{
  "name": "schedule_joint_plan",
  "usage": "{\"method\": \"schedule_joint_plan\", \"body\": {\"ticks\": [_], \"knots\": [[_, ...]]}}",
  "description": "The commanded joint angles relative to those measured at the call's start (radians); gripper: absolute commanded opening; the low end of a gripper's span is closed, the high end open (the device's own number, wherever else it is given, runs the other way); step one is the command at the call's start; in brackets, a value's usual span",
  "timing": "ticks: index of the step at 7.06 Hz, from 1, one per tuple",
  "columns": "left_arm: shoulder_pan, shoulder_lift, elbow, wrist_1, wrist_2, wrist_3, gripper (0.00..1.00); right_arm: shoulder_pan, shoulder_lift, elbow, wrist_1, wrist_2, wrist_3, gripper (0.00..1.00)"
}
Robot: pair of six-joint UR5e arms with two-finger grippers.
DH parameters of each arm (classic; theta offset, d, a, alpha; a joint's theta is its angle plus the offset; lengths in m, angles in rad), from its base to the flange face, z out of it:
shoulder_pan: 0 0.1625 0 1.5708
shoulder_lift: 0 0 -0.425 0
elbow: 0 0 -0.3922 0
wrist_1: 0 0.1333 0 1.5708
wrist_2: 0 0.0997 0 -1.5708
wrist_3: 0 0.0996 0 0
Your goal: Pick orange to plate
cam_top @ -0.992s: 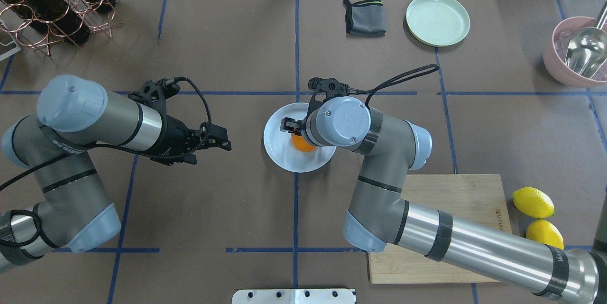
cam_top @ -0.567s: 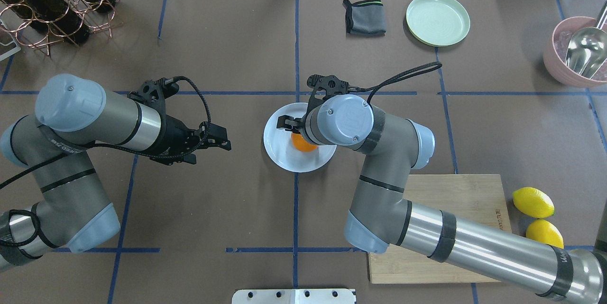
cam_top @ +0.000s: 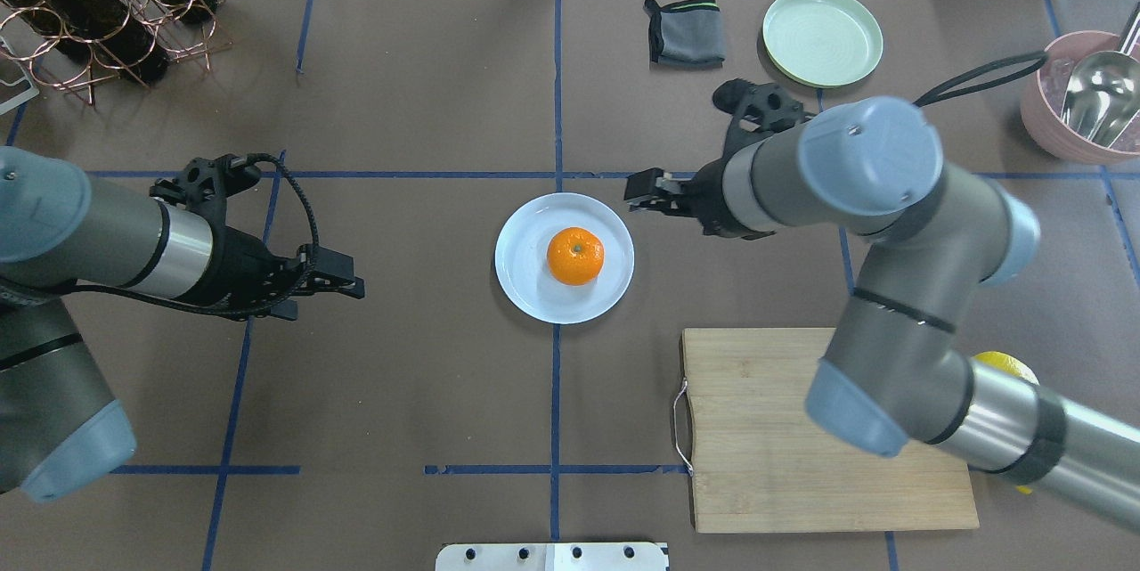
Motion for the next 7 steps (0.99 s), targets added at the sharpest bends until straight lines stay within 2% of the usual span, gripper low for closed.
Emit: {"method": "schedule_joint_plan", "body": {"ticks": [1, 2, 3, 4, 5, 6, 7], "knots": [[-0.126, 0.147, -0.011, 0.007, -0.035, 0.309, 1.00, 0.329, -0.210, 0.043, -0.010, 0.354, -0.305, 1.00], [-0.202, 0.219, -0.001, 0.010, -0.048, 0.498, 1.00, 0.458, -0.328, 0.032, -0.017, 0.410, -0.583, 1.00], [-0.303, 0.290, 0.008, 0.013, -0.067, 0.705, 1.00, 0.565, -0.404, 0.020, -0.072, 0.417, -0.823, 1.00], [-0.478, 0.318, 0.071, 0.042, -0.124, 0.942, 1.00, 0.664, -0.406, -0.008, -0.234, 0.444, -1.100, 1.00], [-0.677, 0.318, 0.138, 0.146, -0.223, 1.256, 1.00, 0.752, -0.394, -0.035, -0.398, 0.443, -1.354, 1.00], [-0.807, 0.297, 0.180, 0.297, -0.232, 1.473, 1.00, 0.801, -0.400, -0.046, -0.488, 0.431, -1.510, 1.00], [-0.907, 0.242, 0.199, 0.469, -0.232, 1.613, 1.00, 0.847, -0.399, -0.060, -0.561, 0.431, -1.616, 1.00]]}}
